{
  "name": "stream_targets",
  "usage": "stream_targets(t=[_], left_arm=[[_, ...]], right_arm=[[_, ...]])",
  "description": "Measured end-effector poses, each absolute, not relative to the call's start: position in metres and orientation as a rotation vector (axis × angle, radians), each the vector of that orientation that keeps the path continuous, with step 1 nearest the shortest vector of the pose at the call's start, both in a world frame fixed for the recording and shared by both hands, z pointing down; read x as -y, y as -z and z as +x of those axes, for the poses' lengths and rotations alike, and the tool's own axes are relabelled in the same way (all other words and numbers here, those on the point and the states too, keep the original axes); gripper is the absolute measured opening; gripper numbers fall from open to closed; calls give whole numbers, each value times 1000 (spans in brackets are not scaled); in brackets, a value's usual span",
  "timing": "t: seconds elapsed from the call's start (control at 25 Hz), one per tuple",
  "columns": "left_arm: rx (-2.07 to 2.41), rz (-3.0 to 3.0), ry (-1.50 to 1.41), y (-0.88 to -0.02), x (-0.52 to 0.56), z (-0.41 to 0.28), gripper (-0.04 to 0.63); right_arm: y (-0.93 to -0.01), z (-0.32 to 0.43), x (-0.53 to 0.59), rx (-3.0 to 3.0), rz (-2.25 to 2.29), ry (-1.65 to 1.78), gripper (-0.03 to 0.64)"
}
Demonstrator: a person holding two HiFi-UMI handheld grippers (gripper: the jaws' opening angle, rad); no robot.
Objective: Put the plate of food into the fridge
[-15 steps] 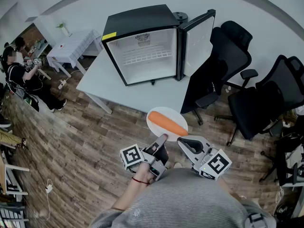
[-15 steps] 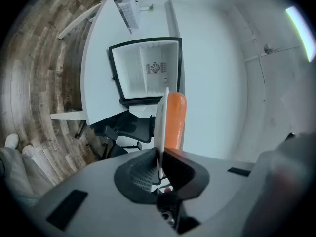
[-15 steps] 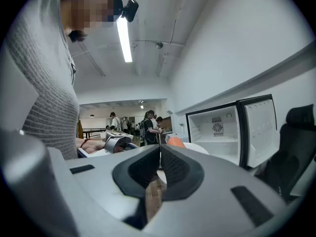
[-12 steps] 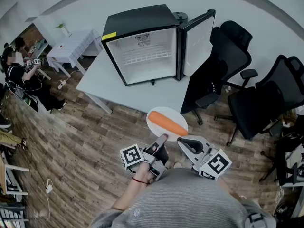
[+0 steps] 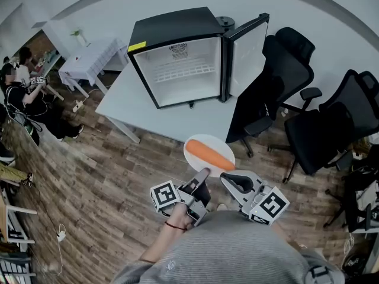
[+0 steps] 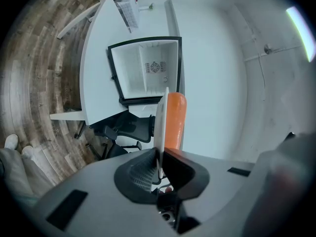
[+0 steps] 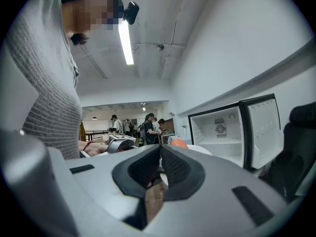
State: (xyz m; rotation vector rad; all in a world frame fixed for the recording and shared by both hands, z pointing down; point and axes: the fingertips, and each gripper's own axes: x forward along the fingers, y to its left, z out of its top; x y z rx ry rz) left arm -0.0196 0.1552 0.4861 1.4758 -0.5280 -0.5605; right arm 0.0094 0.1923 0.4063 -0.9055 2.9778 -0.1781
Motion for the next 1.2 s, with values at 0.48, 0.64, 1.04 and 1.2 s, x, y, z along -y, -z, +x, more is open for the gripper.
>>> stream_targets(t=[0.48,0.64,1.04,1.2], left_arm=[[530,1470,566,-486,-153,-13,35],[537,1470,572,-486,-151,-8,36],[543,1468,595,-489,-152,16,37],[547,1465,606,-491,-150,25,37]], right_arm=[[-401,21,-185,-2914,-918,209,17],[-402,24,-184,-2919,-882,199,17],[-406,51,-179,-2916,-884,203,17],[-410,63,-177,-2917,-881,217,17]])
